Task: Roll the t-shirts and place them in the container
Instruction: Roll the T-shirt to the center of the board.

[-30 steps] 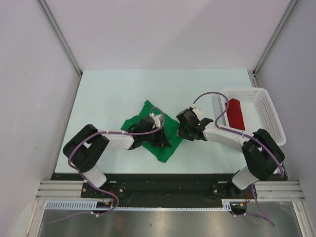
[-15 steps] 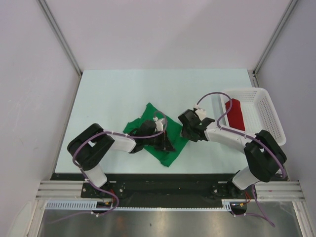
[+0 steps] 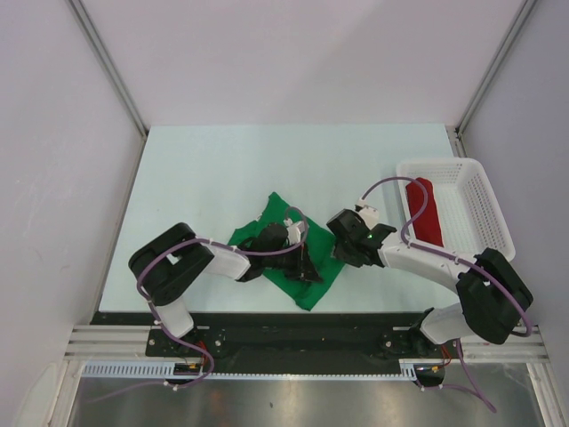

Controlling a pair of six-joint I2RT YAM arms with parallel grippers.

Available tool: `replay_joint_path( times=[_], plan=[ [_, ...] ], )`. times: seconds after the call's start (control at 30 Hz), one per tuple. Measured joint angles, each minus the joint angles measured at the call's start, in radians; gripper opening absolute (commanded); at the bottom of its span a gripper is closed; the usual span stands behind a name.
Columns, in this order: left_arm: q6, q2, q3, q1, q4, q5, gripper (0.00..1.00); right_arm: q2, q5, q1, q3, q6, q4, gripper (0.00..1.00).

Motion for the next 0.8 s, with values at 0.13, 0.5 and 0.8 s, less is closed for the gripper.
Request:
replay_joint_path(
  times=[0.13, 0.5, 0.8],
  plan=[
    [0.006, 0.0, 0.006, 0.0, -0.021, -0.006, 0.21, 0.0, -0.001, 0.001, -0.002, 0.009, 0.013, 0.19],
    [0.093, -0.043, 0.064, -0.007, -0.219, -0.08, 0.5, 0.034, -0.005, 0.001, 0.014, 0.01, 0.026, 0.04],
    [0.188, -0.18, 0.096, -0.009, -0.411, -0.234, 0.54, 0.132, -0.008, 0.0, 0.097, 0.01, 0.003, 0.04]
  ],
)
